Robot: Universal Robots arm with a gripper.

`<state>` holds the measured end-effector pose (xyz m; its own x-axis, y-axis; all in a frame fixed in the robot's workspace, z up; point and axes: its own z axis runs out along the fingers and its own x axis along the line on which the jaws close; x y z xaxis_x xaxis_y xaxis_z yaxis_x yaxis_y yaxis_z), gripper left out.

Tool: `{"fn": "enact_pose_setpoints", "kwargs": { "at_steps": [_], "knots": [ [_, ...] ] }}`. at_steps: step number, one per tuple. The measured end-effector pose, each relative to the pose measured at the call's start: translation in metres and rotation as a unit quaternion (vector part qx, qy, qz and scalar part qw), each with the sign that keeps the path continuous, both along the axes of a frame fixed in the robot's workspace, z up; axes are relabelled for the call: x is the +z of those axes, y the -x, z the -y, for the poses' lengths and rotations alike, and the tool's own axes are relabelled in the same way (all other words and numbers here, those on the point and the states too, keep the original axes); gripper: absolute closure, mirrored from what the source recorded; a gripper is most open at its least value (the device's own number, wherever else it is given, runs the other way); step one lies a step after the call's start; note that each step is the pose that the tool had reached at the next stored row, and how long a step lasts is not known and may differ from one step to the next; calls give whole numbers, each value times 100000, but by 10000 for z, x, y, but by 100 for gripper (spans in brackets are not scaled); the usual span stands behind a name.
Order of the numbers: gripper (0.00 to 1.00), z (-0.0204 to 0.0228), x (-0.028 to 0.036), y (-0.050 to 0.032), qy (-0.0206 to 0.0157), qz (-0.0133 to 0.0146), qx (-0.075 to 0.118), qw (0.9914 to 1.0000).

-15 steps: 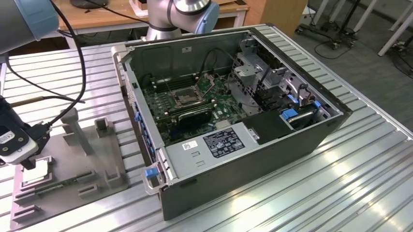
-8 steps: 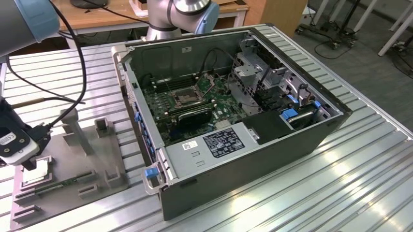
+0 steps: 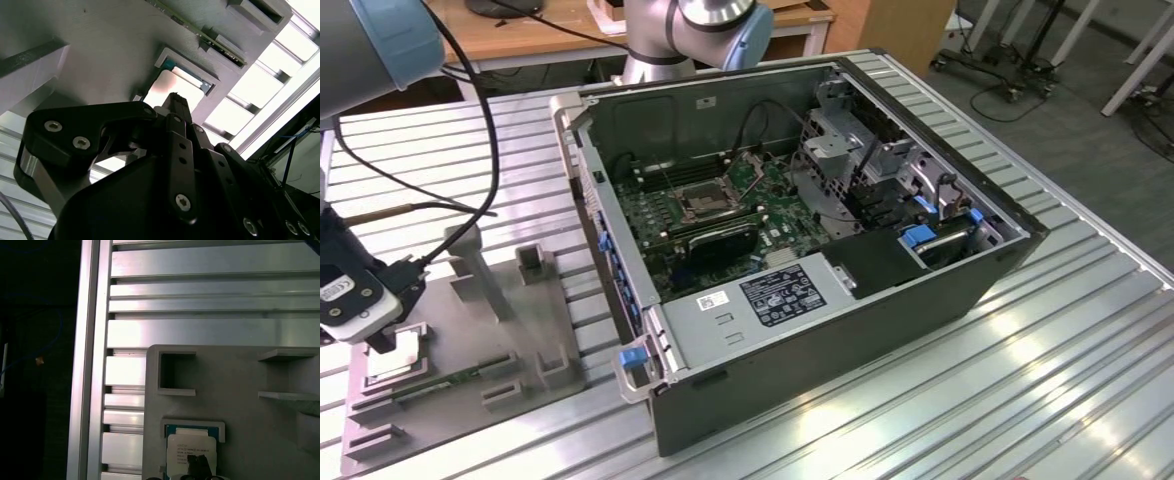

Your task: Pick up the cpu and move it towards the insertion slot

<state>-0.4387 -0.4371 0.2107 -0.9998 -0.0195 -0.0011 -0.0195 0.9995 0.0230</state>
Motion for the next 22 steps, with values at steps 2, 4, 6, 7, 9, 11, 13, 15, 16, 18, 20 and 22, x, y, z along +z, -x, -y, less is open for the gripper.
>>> {"fn": "enact_pose_setpoints", "kwargs": {
  "at_steps": [2,4,6,7,9,11,13,15,16,18,20,22],
  "knots": [
    [89,0,-2,4,-6,9,-5,100000],
    [89,0,-1,10,-3,7,-1,100000],
    [89,0,-1,16,-3,4,0,100000],
    [89,0,-1,21,-2,7,0,100000],
    [89,0,-1,22,-1,6,-2,100000],
    [89,0,-1,22,-1,3,2,100000],
    [89,0,-1,22,1,3,3,100000],
    [89,0,-1,23,-2,5,0,100000],
    [89,0,-1,23,-3,6,0,100000],
    [89,0,-1,23,-1,2,0,100000],
    [83,0,-1,23,-1,5,3,100000],
    [71,0,-1,24,-1,2,0,100000]
  ]
}}
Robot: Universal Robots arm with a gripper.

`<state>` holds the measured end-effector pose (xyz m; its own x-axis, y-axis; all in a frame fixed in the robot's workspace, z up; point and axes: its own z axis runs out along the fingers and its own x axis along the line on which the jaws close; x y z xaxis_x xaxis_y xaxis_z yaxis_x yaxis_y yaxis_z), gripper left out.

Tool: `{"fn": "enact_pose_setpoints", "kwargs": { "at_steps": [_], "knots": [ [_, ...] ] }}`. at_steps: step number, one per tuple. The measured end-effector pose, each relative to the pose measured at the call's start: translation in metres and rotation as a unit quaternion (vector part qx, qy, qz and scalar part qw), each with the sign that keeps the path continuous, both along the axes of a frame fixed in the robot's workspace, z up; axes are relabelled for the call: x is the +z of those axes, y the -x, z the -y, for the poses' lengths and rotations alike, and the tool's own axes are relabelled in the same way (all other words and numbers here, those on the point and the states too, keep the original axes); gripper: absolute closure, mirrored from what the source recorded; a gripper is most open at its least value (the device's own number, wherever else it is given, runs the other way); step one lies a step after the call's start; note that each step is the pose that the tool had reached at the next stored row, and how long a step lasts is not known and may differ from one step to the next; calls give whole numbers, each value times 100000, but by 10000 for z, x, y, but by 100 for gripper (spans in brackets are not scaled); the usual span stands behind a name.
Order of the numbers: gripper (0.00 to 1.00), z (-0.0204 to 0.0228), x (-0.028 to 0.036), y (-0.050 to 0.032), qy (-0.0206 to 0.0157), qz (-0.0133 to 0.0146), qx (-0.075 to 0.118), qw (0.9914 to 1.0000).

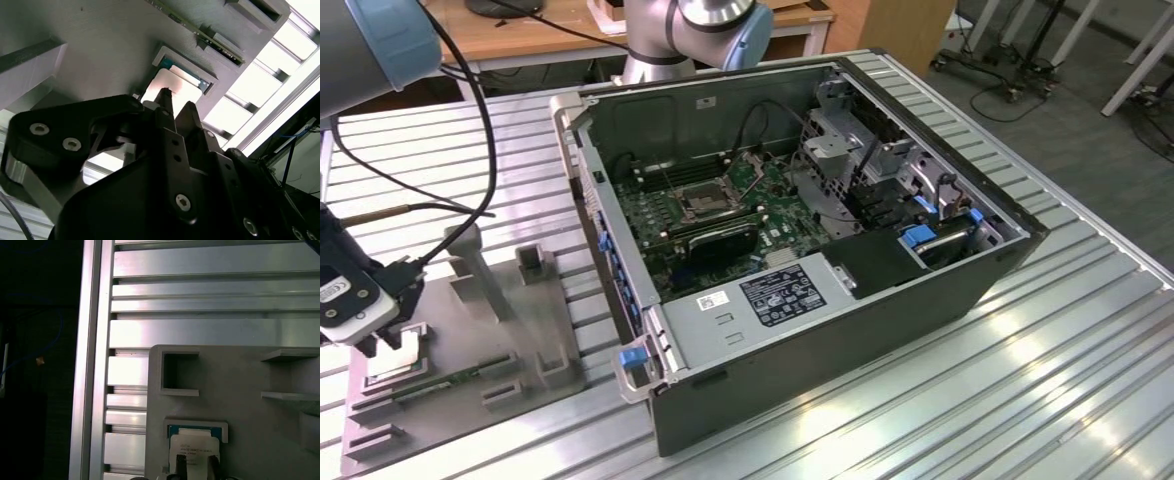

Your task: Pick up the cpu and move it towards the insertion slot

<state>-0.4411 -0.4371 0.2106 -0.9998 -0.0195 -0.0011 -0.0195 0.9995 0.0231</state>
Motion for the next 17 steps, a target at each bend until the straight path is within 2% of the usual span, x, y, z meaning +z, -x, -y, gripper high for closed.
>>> {"fn": "enact_pose_setpoints", "kwargs": {
  "at_steps": [3,5,6,8,10,11,17],
  "knots": [
    [65,0,0,0,-2,2,0,100000],
    [53,0,0,1,-1,1,-1,100000],
    [53,0,0,1,0,2,0,100000],
    [42,0,0,1,-1,3,0,100000],
    [42,0,0,2,-1,2,1,100000],
    [35,0,0,2,-2,2,1,100000],
    [35,0,-3,8,-1,2,-1,100000]
  ]
}}
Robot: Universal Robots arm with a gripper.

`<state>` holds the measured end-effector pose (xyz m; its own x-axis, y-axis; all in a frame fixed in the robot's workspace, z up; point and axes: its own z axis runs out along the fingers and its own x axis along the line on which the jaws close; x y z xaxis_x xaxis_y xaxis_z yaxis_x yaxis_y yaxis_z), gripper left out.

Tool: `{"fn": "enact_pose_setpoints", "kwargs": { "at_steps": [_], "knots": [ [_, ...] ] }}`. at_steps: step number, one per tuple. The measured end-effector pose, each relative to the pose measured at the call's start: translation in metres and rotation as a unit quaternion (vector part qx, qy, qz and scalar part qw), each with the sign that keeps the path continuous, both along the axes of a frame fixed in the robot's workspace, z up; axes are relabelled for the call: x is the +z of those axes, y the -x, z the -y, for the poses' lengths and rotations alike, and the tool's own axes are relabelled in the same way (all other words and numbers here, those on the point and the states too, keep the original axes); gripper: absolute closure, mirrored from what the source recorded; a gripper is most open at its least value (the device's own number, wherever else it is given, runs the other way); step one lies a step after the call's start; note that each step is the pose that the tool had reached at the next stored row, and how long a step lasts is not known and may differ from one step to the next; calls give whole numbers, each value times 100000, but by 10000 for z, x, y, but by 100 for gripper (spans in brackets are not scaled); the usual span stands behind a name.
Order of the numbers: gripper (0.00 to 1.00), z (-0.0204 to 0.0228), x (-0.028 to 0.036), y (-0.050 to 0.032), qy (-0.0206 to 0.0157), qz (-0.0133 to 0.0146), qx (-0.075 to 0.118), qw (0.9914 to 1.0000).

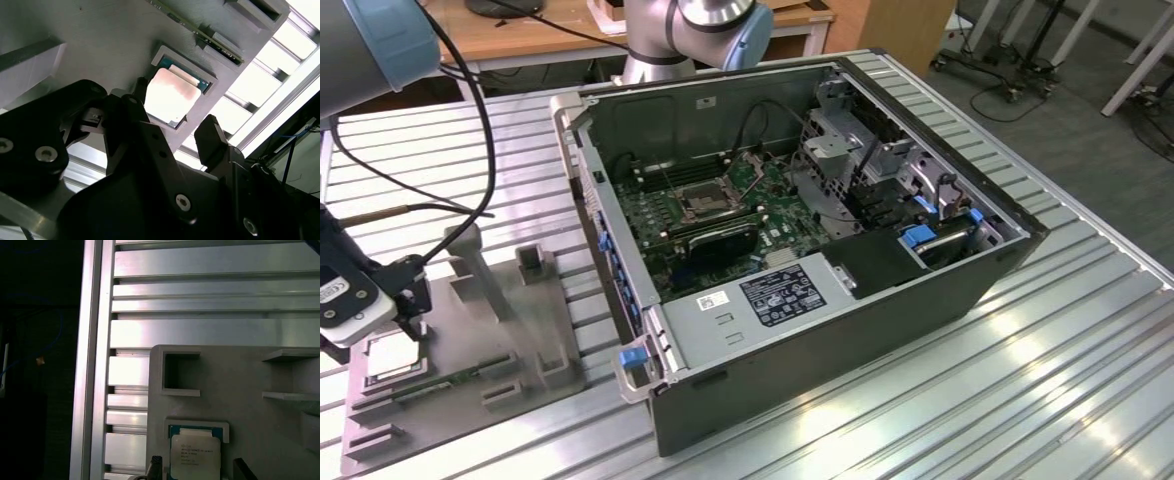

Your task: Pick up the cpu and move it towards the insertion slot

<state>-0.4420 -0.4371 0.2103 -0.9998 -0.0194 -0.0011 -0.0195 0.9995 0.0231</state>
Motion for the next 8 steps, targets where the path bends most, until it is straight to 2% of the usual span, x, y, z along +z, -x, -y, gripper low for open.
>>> {"fn": "enact_pose_setpoints", "kwargs": {
  "at_steps": [8],
  "knots": [
    [35,0,-8,0,-4,9,0,100000]
  ]
}}
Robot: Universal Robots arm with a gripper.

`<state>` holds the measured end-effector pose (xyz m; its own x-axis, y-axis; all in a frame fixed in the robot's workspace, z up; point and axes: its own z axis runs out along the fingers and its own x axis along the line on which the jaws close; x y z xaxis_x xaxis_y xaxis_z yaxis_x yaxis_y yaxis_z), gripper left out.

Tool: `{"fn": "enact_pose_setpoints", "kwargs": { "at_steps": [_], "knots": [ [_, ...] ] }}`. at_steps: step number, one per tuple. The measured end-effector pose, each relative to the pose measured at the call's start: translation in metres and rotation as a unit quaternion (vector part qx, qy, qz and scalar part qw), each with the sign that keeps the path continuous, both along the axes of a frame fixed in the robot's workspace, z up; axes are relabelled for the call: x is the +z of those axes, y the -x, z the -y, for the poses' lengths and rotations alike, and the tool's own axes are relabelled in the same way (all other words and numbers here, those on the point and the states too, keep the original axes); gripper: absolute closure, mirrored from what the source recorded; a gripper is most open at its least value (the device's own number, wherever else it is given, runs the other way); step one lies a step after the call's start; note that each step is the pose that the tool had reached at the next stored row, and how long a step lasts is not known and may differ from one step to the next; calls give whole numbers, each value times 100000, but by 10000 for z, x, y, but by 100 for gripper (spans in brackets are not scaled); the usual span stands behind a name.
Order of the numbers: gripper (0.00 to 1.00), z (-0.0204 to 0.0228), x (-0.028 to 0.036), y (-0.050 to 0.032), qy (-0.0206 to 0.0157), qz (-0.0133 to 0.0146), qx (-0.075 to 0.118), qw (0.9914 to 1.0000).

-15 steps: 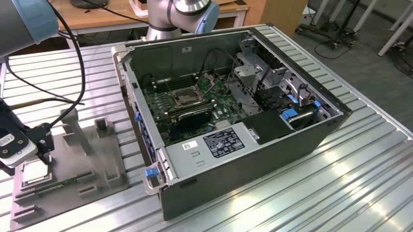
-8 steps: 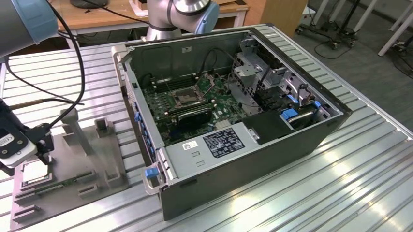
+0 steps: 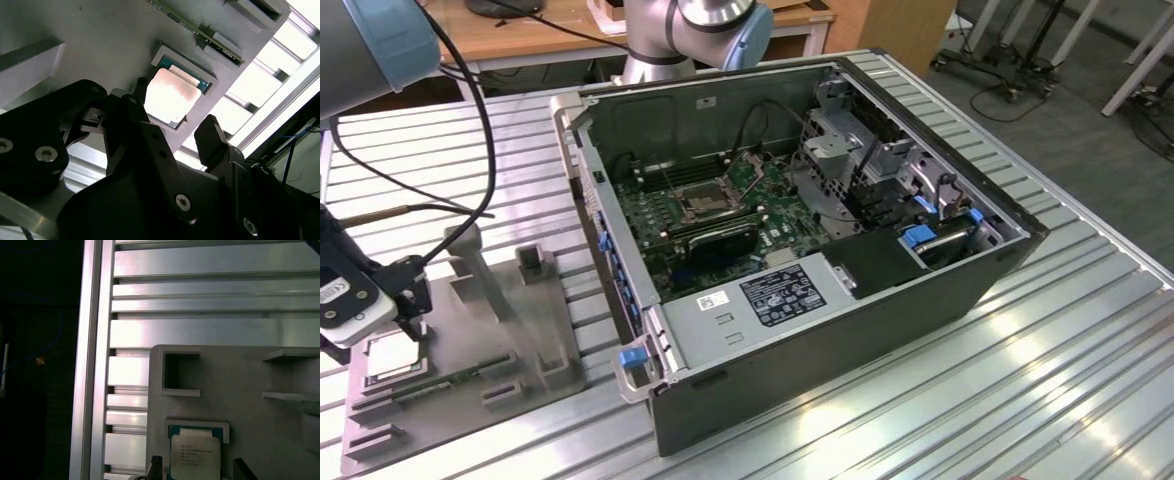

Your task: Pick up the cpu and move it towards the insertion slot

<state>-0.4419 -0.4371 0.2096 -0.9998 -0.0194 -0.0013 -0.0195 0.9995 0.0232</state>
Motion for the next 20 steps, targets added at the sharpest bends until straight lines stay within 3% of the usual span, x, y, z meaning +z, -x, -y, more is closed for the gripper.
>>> {"fn": "enact_pose_setpoints", "kwargs": {
  "at_steps": [11,20],
  "knots": [
    [35,0,-113,0,5,-10,0,100000],
    [35,0,-129,0,5,-8,1,100000]
  ]
}}
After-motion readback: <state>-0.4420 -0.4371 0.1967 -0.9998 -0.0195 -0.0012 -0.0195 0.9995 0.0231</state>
